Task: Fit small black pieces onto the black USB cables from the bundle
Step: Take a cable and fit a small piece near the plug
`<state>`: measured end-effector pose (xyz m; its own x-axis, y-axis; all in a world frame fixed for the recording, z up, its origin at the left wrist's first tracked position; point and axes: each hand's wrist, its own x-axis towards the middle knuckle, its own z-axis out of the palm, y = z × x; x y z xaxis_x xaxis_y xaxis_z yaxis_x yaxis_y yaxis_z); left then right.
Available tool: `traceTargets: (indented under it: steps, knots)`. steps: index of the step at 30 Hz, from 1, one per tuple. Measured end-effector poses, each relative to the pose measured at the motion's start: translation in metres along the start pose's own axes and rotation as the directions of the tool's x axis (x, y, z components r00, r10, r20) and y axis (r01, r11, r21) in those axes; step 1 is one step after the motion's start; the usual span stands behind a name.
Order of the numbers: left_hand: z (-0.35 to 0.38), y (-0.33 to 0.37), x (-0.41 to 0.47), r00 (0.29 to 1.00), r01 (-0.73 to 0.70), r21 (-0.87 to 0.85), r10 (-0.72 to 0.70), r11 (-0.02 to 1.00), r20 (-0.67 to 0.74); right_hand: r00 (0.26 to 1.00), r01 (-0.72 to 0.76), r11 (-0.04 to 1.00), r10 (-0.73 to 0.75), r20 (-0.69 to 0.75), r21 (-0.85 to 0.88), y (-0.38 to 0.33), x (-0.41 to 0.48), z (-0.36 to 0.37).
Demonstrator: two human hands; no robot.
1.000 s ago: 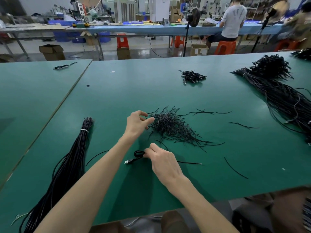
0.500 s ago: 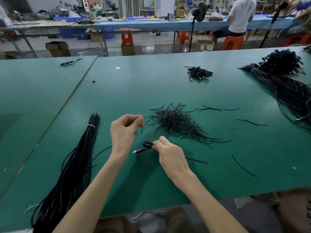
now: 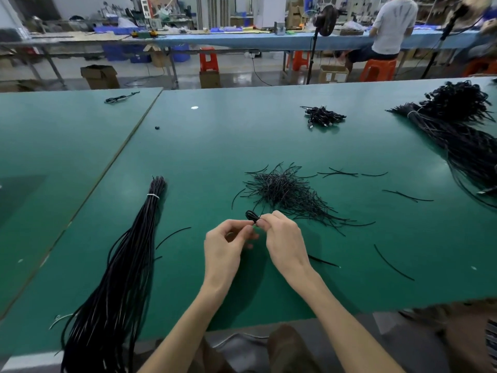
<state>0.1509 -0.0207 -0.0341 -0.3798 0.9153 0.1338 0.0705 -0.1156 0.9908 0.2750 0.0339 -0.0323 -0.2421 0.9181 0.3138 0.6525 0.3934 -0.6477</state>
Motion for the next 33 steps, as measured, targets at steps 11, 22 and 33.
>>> traceTargets:
  steps: [11, 22, 33]
  knots:
    - [0.005, -0.008, 0.001, 0.999, -0.020, 0.202, 0.025, 0.979, -0.021, 0.999, -0.032, 0.982, 0.035, -0.011, 0.184, 0.003, 0.004, -0.003]
    - [0.005, -0.007, 0.000, 0.999, -0.019, 0.157, 0.024, 0.987, -0.028, 0.999, -0.030, 0.957, 0.019, 0.040, 0.290, 0.004, 0.003, -0.006]
    - [-0.018, 0.003, 0.011, 0.956, 0.028, -0.068, -0.007, 0.997, 0.293, 0.963, -0.143, 0.808, -0.019, 0.268, 0.571, 0.009, 0.004, -0.012]
